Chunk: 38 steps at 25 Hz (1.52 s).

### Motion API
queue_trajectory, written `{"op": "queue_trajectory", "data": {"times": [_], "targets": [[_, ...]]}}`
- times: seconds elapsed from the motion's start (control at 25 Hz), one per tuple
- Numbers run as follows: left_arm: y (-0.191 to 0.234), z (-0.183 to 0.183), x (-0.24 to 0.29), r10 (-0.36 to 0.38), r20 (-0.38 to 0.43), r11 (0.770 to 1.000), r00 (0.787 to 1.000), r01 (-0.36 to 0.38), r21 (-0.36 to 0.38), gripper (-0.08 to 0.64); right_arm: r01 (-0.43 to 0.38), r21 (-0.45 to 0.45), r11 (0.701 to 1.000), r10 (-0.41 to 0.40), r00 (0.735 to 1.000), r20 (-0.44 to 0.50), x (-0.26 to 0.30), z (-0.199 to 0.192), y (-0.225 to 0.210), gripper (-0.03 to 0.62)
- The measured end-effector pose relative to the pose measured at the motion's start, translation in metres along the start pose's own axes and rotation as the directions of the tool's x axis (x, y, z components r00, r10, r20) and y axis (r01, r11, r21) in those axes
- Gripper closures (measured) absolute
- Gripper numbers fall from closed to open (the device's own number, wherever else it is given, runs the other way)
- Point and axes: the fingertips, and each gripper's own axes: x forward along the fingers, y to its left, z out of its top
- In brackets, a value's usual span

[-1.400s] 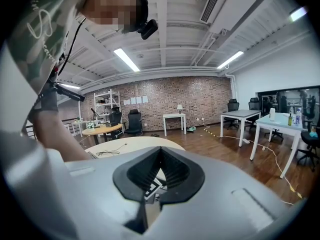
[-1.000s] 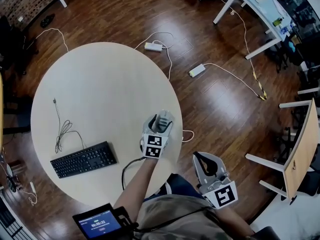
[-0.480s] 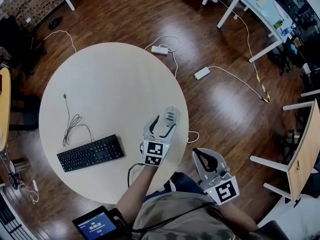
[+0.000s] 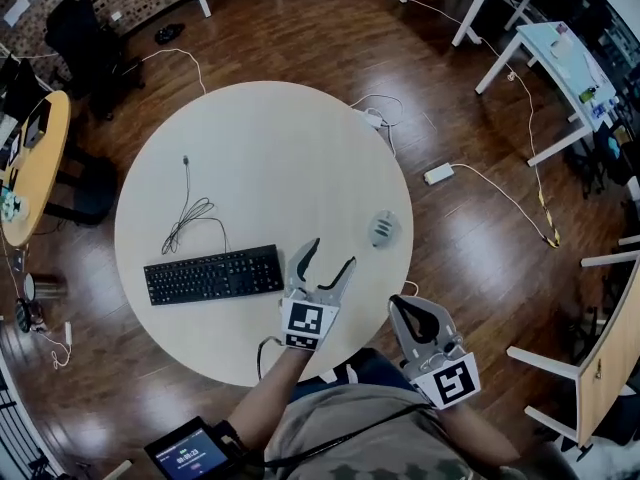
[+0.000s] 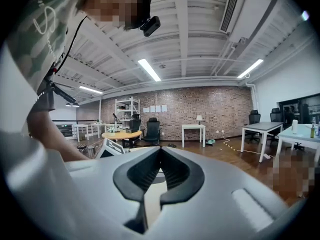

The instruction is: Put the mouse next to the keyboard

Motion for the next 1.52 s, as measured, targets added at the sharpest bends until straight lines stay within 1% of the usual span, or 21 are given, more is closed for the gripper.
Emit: {"op": "queue_trajectory", "data": {"times": [0.12,0.24,0.32,0.4,0.48,0.6,0.68,0.76,0.8,0.84,0.96,1.04,1.12,1.16,1.24,1.4,1.48,1.52], "targets": [[0.016,0.011,-0.043,0.076,0.040,0.996,0.996,-0.077,0.036,0.242,-0.062,-0.010,0.998,0.063,0.998,0.015,0.010,0.007,0.030,0.588],[0.035,0.011,-0.093,0.156,0.070,0.987,0.985,-0.158,0.022,0.244,-0.127,-0.055,0.990,0.129,0.991,0.027,0.017,0.009,0.057,0.588],[0.053,0.011,-0.129,0.228,0.088,0.974,0.970,-0.228,-0.001,0.244,-0.174,-0.081,0.981,0.177,0.984,0.026,0.022,0.007,0.072,0.588],[0.072,0.011,-0.170,0.312,0.098,0.950,0.945,-0.311,-0.024,0.244,-0.221,-0.088,0.971,0.223,0.975,0.016,0.031,0.003,0.088,0.588],[0.091,0.009,-0.212,0.401,0.102,0.916,0.911,-0.397,-0.057,0.244,-0.259,-0.096,0.961,0.261,0.965,0.007,0.041,-0.002,0.104,0.588],[0.110,0.004,-0.273,0.515,0.115,0.857,0.850,-0.509,-0.077,0.244,-0.266,-0.117,0.957,0.270,0.962,0.021,0.056,-0.002,0.122,0.588],[0.124,0.000,-0.315,0.588,0.115,0.808,0.800,-0.580,-0.100,0.244,-0.282,-0.121,0.952,0.289,0.956,0.047,0.069,0.005,0.141,0.588],[0.137,-0.005,-0.360,0.659,0.107,0.751,0.744,-0.647,-0.132,0.244,-0.326,-0.121,0.938,0.335,0.940,0.065,0.081,0.013,0.167,0.588],[0.143,-0.006,-0.381,0.684,0.103,0.728,0.722,-0.669,-0.148,0.244,-0.344,-0.123,0.931,0.353,0.933,0.069,0.086,0.018,0.179,0.588],[0.148,-0.006,-0.399,0.702,0.100,0.711,0.705,-0.684,-0.163,0.244,-0.355,-0.126,0.926,0.365,0.928,0.072,0.088,0.022,0.191,0.588],[0.159,-0.003,-0.445,0.738,0.107,0.673,0.666,-0.715,-0.190,0.244,-0.375,-0.132,0.918,0.386,0.919,0.075,0.094,0.032,0.221,0.588],[0.169,-0.007,-0.469,0.767,0.108,0.639,0.632,-0.740,-0.210,0.244,-0.391,-0.136,0.910,0.404,0.911,0.081,0.099,0.036,0.237,0.588],[0.178,-0.012,-0.487,0.787,0.106,0.614,0.608,-0.755,-0.228,0.244,-0.394,-0.135,0.909,0.407,0.909,0.087,0.102,0.038,0.246,0.588],[0.182,-0.014,-0.492,0.791,0.108,0.610,0.603,-0.758,-0.233,0.244,-0.390,-0.133,0.911,0.403,0.911,0.088,0.101,0.038,0.248,0.588],[0.188,-0.016,-0.498,0.789,0.123,0.612,0.602,-0.753,-0.241,0.244,-0.377,-0.136,0.916,0.390,0.916,0.092,0.099,0.039,0.250,0.588],[0.200,-0.020,-0.502,0.777,0.156,0.629,0.610,-0.735,-0.255,0.245,-0.338,-0.149,0.929,0.357,0.926,0.123,0.093,0.046,0.253,0.588],[0.202,-0.021,-0.499,0.768,0.158,0.639,0.620,-0.731,-0.237,0.247,-0.320,-0.154,0.935,0.341,0.930,0.134,0.090,0.049,0.254,0.588],[0.202,-0.021,-0.497,0.764,0.156,0.645,0.627,-0.732,-0.219,0.294,-0.310,-0.156,0.938,0.331,0.933,0.138,0.089,0.050,0.253,0.588]]}}
